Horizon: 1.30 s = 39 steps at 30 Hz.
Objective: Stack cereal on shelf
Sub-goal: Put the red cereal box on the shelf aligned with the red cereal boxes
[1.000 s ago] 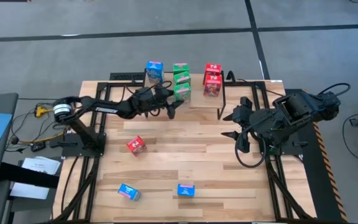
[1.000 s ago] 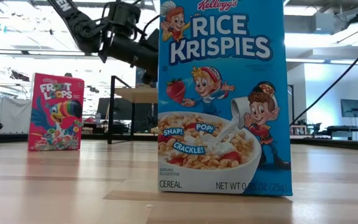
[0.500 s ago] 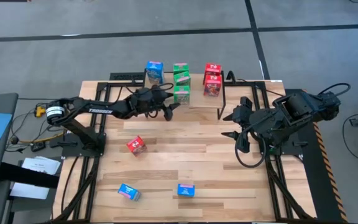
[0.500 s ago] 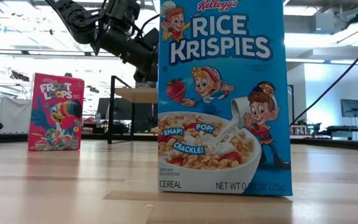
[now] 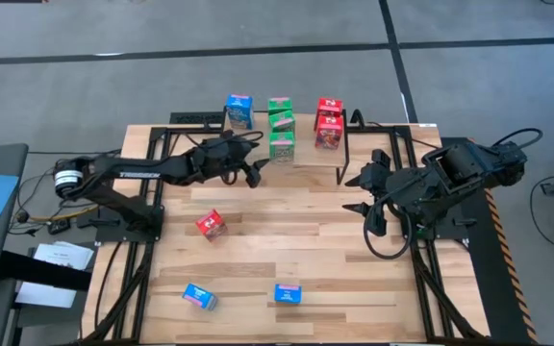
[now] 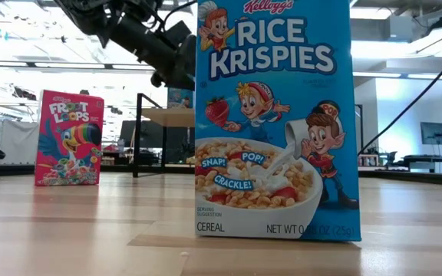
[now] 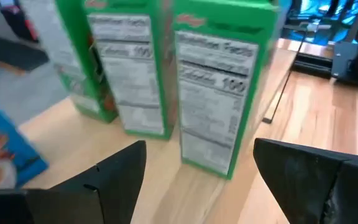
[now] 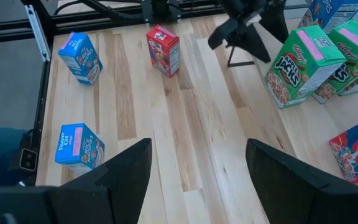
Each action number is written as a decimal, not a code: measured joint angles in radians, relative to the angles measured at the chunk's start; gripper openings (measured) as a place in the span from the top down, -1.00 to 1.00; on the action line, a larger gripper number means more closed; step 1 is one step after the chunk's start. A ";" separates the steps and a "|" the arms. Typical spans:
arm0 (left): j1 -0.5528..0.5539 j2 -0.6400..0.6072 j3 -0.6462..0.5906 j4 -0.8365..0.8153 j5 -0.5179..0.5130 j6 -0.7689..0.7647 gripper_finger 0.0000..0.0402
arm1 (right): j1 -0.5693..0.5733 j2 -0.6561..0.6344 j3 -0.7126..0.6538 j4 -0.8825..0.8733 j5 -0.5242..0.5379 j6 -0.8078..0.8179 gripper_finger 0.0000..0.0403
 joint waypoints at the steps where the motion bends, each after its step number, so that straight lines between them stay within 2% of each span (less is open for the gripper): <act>1: 0.000 -0.016 0.000 -0.028 0.000 -0.010 -0.44 | 0.000 0.000 0.000 0.000 0.000 0.000 -0.42; 13: -0.010 -0.193 0.000 -0.265 -0.003 -0.030 -0.44 | 0.000 0.012 0.000 0.001 -0.007 0.004 -0.42; 23: -0.095 -0.363 0.000 -0.359 0.001 -0.086 -0.44 | 0.007 0.093 0.000 0.008 -0.124 0.003 -0.42; 27: -0.137 -0.429 0.000 -0.361 0.074 -0.128 -0.44 | 0.010 0.132 0.000 0.043 -0.123 0.003 -0.42; 32: -0.166 -0.491 0.000 -0.350 0.251 -0.126 -0.44 | 0.034 0.152 0.000 0.049 -0.122 0.003 -0.42; 39: -0.213 -0.552 0.000 -0.372 0.332 -0.156 -0.44 | 0.061 0.156 0.000 0.048 -0.122 0.003 -0.42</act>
